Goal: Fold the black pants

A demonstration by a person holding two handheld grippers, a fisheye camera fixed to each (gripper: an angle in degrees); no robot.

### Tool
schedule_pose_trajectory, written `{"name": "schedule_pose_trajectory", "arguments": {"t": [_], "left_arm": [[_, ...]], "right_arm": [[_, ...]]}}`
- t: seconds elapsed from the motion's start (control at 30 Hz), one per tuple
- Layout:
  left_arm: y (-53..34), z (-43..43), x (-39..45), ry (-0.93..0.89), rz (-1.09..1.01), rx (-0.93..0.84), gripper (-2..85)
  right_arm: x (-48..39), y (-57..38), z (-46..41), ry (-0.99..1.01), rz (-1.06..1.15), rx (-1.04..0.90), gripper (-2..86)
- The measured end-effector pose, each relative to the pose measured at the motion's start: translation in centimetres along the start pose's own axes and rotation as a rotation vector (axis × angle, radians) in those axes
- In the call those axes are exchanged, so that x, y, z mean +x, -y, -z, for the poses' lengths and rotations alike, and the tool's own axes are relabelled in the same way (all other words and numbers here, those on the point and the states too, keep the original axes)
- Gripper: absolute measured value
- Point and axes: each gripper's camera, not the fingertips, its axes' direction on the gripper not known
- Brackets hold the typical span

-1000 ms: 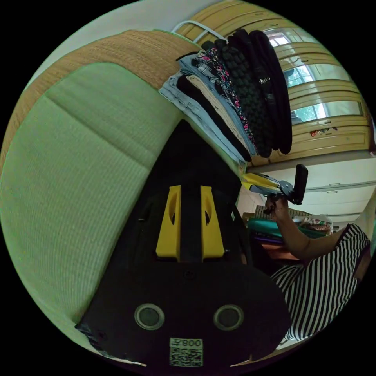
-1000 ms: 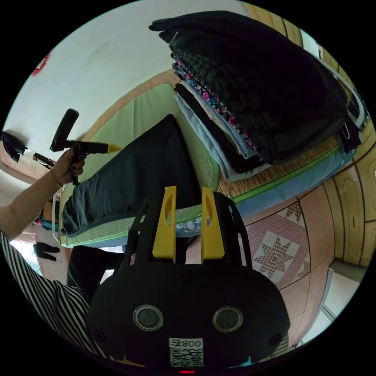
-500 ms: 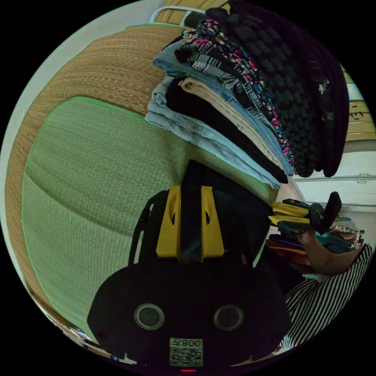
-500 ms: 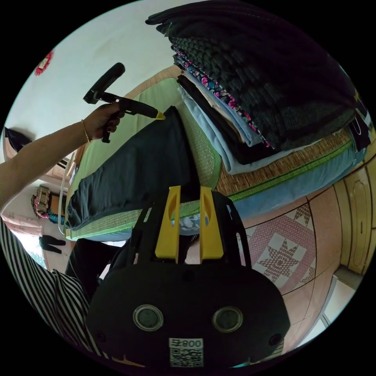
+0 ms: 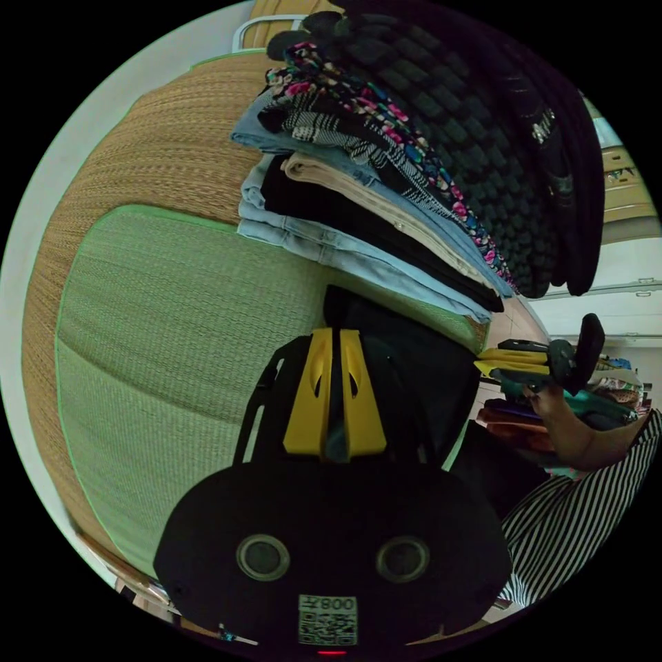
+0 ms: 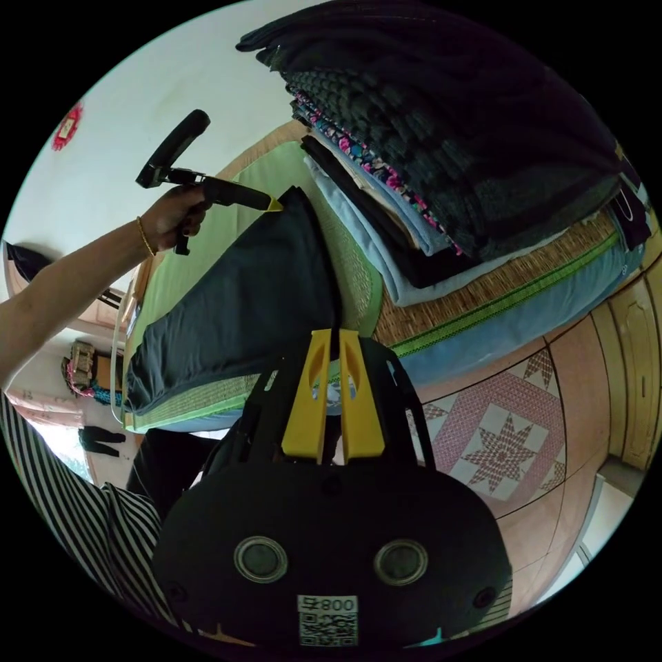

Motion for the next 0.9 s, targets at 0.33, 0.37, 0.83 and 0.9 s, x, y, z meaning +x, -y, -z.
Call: {"name": "schedule_pose_trajectory", "arguments": {"t": [0.33,0.37,0.83,0.9], "left_arm": [[-0.3,3.3,1.5,-0.021,-0.015,0.061,1.1],[-0.6,3.8,1.6,-0.028,-0.017,0.067,1.1],[-11.0,16.0,0.5,-0.098,-0.074,0.225,1.1],[-13.4,18.1,0.2,-0.09,-0.085,0.256,1.1]], "right_arm": [[0.9,-0.3,3.1,0.003,-0.034,0.066,0.7],[0.8,-0.4,3.2,0.005,-0.035,0.071,0.7],[-6.7,-3.2,7.3,0.118,0.115,0.17,0.5],[-8.7,-3.8,7.4,0.134,0.154,0.178,0.5]]}}
